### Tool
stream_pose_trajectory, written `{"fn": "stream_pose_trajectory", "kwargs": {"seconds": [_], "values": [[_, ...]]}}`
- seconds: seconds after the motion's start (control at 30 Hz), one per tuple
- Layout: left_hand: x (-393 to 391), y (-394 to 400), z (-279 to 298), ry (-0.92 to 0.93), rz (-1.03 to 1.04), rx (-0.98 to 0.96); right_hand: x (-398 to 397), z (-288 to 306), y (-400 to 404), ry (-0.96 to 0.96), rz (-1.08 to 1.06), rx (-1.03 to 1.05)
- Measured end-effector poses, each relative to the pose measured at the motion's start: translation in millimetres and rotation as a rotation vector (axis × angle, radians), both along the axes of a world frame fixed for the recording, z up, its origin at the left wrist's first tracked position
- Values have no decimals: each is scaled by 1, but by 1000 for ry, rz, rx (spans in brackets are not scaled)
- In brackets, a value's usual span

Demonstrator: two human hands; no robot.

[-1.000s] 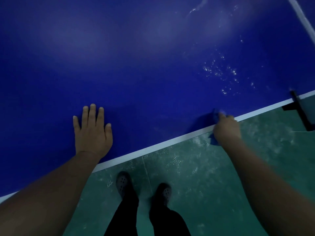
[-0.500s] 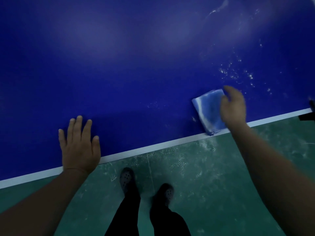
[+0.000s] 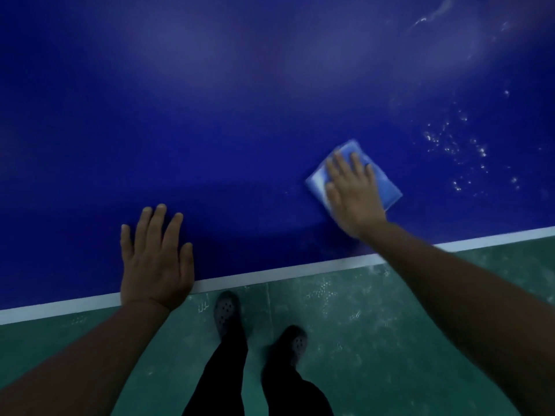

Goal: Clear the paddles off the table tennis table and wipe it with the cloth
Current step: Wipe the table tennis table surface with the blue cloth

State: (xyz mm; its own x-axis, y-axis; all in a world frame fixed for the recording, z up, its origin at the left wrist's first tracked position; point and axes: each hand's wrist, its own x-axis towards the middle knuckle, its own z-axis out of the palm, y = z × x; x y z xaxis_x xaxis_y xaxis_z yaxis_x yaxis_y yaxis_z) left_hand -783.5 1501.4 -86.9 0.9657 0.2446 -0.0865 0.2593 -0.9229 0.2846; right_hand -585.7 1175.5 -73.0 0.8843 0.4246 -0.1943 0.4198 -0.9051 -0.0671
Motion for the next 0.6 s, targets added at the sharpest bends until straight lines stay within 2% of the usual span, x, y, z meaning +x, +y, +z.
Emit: {"fn": "stream_pose_trajectory", "kwargs": {"seconds": [0.07,0.13,0.23,0.33,0.4,0.47,0.53,0.6], "values": [[0,0,-1,-10,-2,8,42,2,6,-17,-237,-28],[0,0,0,-18,-3,18,76,3,38,-12,-286,-11],[-1,-1,-1,-29,11,0,88,0,115,-32,-28,-31],[-2,-1,-2,-47,36,-26,46,-1,156,-49,514,-97],[-2,0,-3,-34,34,-11,1,-1,128,-24,925,-118],[-1,1,-6,-18,21,14,-16,5,72,48,1160,-152],[-2,1,-7,-15,8,23,4,11,29,26,1154,-161],[-1,2,-6,-15,10,21,37,15,26,14,932,-200]]}}
